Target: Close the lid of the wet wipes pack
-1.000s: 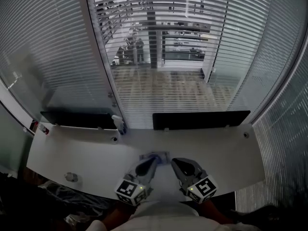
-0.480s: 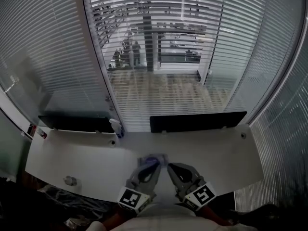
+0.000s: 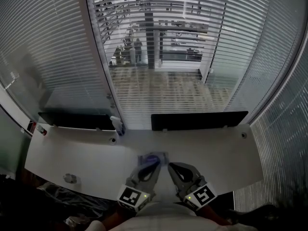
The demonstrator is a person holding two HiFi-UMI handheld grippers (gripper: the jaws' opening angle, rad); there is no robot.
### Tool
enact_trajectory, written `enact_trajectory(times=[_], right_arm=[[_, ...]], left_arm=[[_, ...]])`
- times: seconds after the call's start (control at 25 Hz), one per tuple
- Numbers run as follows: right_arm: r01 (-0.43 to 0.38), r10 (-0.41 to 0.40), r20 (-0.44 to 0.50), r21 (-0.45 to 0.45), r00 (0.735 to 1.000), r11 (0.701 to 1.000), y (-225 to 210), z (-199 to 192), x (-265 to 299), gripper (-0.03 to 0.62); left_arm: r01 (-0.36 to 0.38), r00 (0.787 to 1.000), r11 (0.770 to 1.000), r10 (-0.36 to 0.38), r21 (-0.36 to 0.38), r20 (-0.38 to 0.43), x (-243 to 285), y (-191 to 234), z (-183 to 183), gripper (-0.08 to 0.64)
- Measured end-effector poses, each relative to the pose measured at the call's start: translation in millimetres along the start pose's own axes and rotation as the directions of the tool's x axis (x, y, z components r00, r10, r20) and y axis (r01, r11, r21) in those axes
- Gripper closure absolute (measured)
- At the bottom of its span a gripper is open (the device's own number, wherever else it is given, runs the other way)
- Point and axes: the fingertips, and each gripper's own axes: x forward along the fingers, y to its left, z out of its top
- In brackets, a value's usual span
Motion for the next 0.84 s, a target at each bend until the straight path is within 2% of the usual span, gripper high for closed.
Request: enact_trajectory(times=[0.2, 0.4, 0.52, 0.84], right_arm=[[0.006, -0.006, 0.002, -0.005, 1.0, 1.0, -2.9, 0.9, 2.2, 0.593], [0.016, -0.016, -0.001, 0.009, 1.0, 1.0, -5.3, 3.2, 3.1, 0.592], [0.013, -0.013, 0.003, -0.001, 1.0, 1.0, -4.7, 2.8, 3.9, 0.592], [0.016, -0.017, 0.007, 0.019, 1.0, 1.0, -8.8, 2.1, 5.8, 0.592]], left_arm=[[-0.005, 1.0, 1.0, 0.004, 0.022, 0.014, 0.8, 1.0, 15.3, 0.558], [-0.009, 1.0, 1.0, 0.009, 0.021, 0.009, 1.4, 1.9, 16.4, 0.558], [-0.011, 1.0, 1.0, 0.011, 0.005, -0.001, 1.6, 3.1, 5.3, 0.558], [-0.005, 1.0, 1.0, 0.005, 0.023, -0.005, 6.0, 5.0, 7.0, 0.558]])
